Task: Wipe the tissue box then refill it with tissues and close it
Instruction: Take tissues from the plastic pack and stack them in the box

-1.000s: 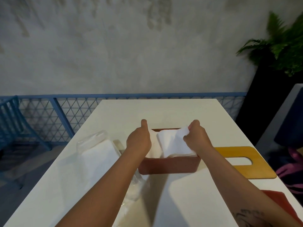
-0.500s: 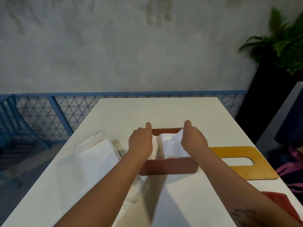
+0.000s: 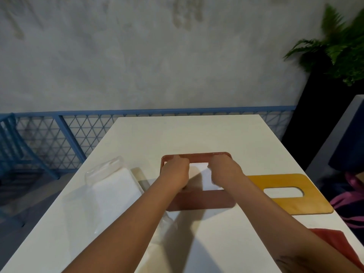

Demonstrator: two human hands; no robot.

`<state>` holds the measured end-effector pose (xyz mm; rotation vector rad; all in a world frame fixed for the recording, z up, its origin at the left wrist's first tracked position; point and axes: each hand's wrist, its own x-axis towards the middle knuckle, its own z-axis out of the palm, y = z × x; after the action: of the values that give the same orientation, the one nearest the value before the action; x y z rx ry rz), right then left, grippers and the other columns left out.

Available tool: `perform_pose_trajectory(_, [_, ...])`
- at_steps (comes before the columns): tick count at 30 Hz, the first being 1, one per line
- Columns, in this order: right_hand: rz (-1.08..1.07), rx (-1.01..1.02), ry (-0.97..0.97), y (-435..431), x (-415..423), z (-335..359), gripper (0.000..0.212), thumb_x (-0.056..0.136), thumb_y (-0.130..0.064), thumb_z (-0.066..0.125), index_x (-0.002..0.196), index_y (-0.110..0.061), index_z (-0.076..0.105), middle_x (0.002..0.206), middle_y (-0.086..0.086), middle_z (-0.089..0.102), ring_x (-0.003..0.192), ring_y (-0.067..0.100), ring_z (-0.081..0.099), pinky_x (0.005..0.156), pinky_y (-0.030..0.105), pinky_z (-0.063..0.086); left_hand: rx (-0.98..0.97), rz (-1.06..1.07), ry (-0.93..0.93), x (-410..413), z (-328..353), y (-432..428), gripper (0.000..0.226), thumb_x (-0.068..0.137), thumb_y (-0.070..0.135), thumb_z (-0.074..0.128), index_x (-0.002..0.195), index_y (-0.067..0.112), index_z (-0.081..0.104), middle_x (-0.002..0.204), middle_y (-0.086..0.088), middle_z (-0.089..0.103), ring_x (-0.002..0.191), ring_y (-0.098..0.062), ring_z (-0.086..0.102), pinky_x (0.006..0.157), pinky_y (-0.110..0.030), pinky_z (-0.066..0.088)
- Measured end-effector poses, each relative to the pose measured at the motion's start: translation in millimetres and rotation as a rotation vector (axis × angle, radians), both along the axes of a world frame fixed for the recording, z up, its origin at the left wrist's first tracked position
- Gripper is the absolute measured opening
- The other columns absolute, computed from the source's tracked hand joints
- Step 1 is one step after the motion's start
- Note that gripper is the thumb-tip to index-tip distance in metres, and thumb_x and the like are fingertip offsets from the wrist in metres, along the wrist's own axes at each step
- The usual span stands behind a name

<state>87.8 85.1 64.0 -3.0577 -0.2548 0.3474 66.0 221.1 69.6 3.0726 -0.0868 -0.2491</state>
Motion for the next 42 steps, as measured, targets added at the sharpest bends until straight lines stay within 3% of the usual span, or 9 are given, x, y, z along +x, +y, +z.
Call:
perform_pose_trajectory(6, [-0.025,-0.045,0.223,-4,7,0,0.048,0.082,-0.014,0.067,0.128,-0.011,0.054,0.118,0.004,0.063,0.101,0.021,0.063,0.077,0.025,0.047,0.032,0.008,0.158,12,-6,-2,0.025,0.078,0.004,0.067,0.103,0.003,0.063,0.111,-0.013,0.064,0.097,-0.026,0.064,0.071,-0.029,0.046])
perform_pose_trajectory(10, [0.056,-0.09,0.2,-2,8,1,0.013,0.082,-0.014,0.07,0.091,-0.008,0.063,0.076,0.001,0.055,0.073,0.019,0.056,0.054,0.023,0.04,0.03,-0.005,0.216,17,-9,-1,0.026,0.077,0.008,0.07,0.102,0.002,0.064,0.109,-0.014,0.066,0.099,-0.027,0.064,0.08,-0.032,0.05])
perform_pose_trajectory(13, [0.04,-0.066,0.193,1,7,-1,0.035,0.083,-0.009,0.067,0.06,-0.012,0.042,0.062,0.001,0.041,0.06,0.016,0.046,0.046,0.022,0.029,0.012,-0.016,0.221,18,-12,1,0.027,0.078,0.007,0.067,0.104,0.0,0.061,0.112,-0.017,0.063,0.101,-0.03,0.063,0.083,-0.035,0.051])
perform_pose_trajectory(18, [0.022,-0.026,0.134,3,3,-1,0.041,0.086,-0.003,0.063,0.056,-0.013,0.036,0.059,0.001,0.038,0.051,0.011,0.035,0.044,0.02,0.027,-0.031,-0.013,0.228,14,-9,4,0.032,0.078,0.009,0.069,0.108,0.003,0.058,0.116,-0.016,0.057,0.101,-0.031,0.061,0.078,-0.035,0.051])
perform_pose_trajectory(21, [-0.006,-0.013,0.109,3,-5,11,0.02,0.085,-0.008,0.066,0.069,-0.008,0.053,0.066,0.001,0.047,0.066,0.018,0.054,0.054,0.02,0.041,-0.118,0.014,0.215,9,-5,7,0.032,0.08,0.007,0.068,0.111,0.002,0.058,0.117,-0.015,0.058,0.096,-0.028,0.061,0.06,-0.027,0.049])
perform_pose_trajectory(25, [-0.023,0.014,-0.025,-3,-16,9,0.025,0.09,-0.007,0.055,0.114,-0.008,0.06,0.117,0.005,0.061,0.111,0.024,0.059,0.084,0.028,0.046,-0.287,0.05,0.075,-4,-8,15,0.05,0.08,0.016,0.07,0.127,0.009,0.052,0.131,-0.009,0.054,0.115,-0.024,0.054,0.09,-0.031,0.046])
perform_pose_trajectory(34, [0.042,0.142,-0.349,-3,-48,9,0.021,0.087,-0.009,0.052,0.067,-0.014,0.053,0.081,0.001,0.055,0.082,0.021,0.054,0.054,0.02,0.038,-0.511,0.156,-0.354,-67,3,22,0.022,0.086,0.024,0.063,0.108,0.021,0.063,0.114,0.004,0.061,0.091,-0.01,0.058,0.078,-0.022,0.043])
perform_pose_trajectory(38, [0.185,0.265,-0.416,3,-72,7,0.022,0.091,-0.02,0.053,0.108,-0.016,0.066,0.112,0.002,0.06,0.111,0.019,0.053,0.08,0.026,0.046,-0.523,0.223,-0.436,-98,-1,19,0.019,0.087,0.02,0.06,0.105,0.018,0.065,0.108,0.002,0.062,0.092,-0.013,0.059,0.082,-0.027,0.047])
perform_pose_trajectory(42, [0.362,0.339,-0.481,16,-101,-6,0.026,0.093,-0.022,0.046,0.106,-0.015,0.067,0.108,0.005,0.062,0.105,0.022,0.052,0.083,0.032,0.044,-0.5,0.256,-0.554,-130,-17,18,0.016,0.088,0.017,0.058,0.103,0.017,0.066,0.103,0.001,0.063,0.085,-0.013,0.059,0.074,-0.021,0.045])
